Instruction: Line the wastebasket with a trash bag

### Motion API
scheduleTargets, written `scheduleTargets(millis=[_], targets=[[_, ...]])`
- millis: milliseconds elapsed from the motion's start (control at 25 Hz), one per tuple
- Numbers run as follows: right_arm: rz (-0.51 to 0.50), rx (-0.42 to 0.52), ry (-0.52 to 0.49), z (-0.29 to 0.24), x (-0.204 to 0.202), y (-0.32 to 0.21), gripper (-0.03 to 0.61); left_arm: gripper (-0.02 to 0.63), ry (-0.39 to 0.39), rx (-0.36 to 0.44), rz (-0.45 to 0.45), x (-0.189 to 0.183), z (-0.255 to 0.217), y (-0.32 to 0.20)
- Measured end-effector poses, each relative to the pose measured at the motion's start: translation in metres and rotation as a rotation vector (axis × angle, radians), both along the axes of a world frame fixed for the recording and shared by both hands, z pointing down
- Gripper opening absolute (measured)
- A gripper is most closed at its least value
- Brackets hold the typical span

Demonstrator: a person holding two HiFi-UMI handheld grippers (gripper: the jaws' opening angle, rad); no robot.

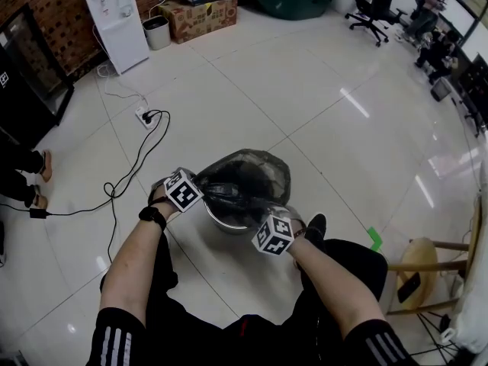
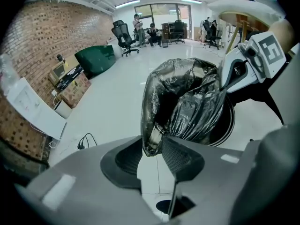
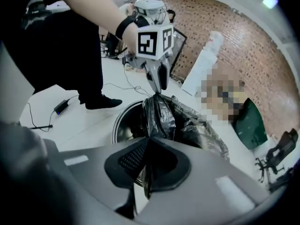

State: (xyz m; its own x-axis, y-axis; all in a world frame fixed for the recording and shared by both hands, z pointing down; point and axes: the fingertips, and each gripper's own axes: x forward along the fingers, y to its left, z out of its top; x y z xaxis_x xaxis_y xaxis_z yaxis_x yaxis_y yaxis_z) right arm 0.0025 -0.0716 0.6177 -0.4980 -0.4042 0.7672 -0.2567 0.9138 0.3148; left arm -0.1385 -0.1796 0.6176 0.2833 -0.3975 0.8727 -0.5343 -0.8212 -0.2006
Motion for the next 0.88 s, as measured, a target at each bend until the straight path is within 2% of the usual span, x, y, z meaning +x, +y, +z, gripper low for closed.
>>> scheduleTargets(millis=[120, 280, 360, 520, 680, 880], targets=[[-0.024, -0.07, -0.082, -0.016, -0.007, 0.018, 0.006, 0.123, 0.014, 0.001, -0.034, -0.005, -0.002, -0.009], [-0.063, -0.14, -0.13, -0.015, -0.017, 0.048, 0.006, 0.123, 0.029, 0.007, -0.078, -0.013, -0.012, -0.012], [-0.089, -0.166, -0.127, -0.005, -0.021, 0.06, 0.006, 0.124, 0.032, -0.003, -0.067, -0.009, -0.014, -0.004], [-0.138, -0.212, -0.117, 0.014, -0.032, 0.082, 0.006, 0.159, 0.031, -0.073, -0.002, 0.004, -0.006, 0.029], [-0.147, -0.204, -0.097, 0.025, -0.038, 0.088, 0.006, 0.183, -0.021, -0.102, 0.052, 0.008, 0.006, 0.057], [-0.145, -0.177, -0.074, 0.044, -0.04, 0.09, 0.006, 0.199, -0.013, -0.157, 0.053, 0.019, 0.032, 0.084]])
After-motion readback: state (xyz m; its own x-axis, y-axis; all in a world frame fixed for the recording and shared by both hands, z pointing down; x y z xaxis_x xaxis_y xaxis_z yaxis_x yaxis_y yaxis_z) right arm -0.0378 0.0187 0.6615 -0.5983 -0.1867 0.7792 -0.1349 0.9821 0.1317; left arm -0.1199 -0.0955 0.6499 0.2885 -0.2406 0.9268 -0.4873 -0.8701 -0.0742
